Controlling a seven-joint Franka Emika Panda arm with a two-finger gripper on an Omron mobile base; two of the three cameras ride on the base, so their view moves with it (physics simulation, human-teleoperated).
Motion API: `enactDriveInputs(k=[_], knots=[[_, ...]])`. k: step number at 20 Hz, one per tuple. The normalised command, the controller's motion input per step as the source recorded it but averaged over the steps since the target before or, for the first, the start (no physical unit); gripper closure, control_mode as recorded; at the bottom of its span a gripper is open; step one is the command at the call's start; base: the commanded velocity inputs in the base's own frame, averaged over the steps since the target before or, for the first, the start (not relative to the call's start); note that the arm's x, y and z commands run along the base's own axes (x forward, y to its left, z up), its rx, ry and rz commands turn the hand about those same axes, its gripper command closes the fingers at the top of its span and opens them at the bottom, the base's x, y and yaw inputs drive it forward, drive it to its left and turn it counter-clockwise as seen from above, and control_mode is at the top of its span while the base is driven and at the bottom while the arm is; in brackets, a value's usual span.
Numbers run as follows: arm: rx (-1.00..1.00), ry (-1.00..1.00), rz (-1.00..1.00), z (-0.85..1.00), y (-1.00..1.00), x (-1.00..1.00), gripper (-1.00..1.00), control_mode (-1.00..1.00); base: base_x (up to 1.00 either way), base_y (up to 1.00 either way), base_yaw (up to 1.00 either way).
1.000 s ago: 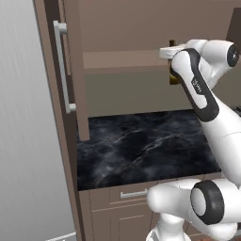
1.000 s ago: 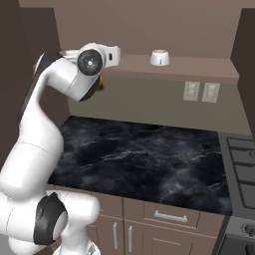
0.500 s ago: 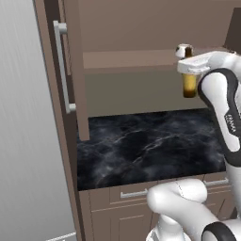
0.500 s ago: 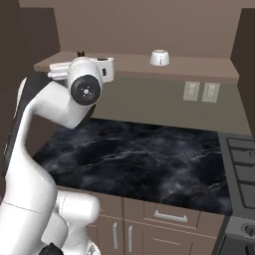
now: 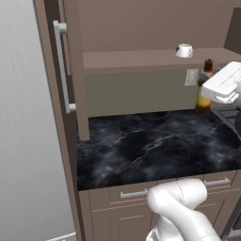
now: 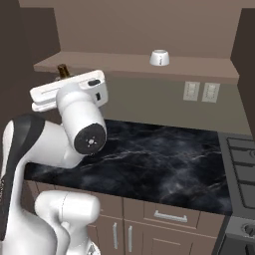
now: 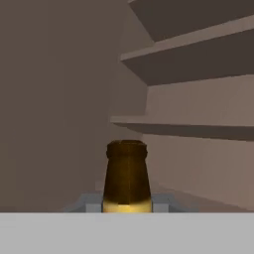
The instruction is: Open the cabinet directly in front. Then move the beer and the mug to the dining counter with the candle on it.
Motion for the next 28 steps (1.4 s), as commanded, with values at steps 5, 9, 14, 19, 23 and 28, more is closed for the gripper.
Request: enactDriveInputs(k=[5, 9, 14, 19, 23, 28], knots=[[0.0, -0.18, 0.15, -0.08, 0.0, -0.73, 1.0, -1.0, 0.0, 0.0, 0.0], [0.0, -0.11, 0.12, -0.14, 0.0, -0.41, 1.0, -1.0, 0.0, 0.0, 0.0], [0.0, -0.03, 0.1, -0.11, 0.0, -0.25, 1.0, -1.0, 0.0, 0.0, 0.0], [0.0, 0.0, 0.08, 0.0, -0.04, -0.36, 1.0, -1.0, 0.0, 0.0, 0.0], [0.0, -0.01, 0.07, -0.01, 0.0, -0.52, 1.0, -1.0, 0.0, 0.0, 0.0], [0.0, -0.01, 0.05, -0.03, 0.0, -0.39, 1.0, -1.0, 0.0, 0.0, 0.0]])
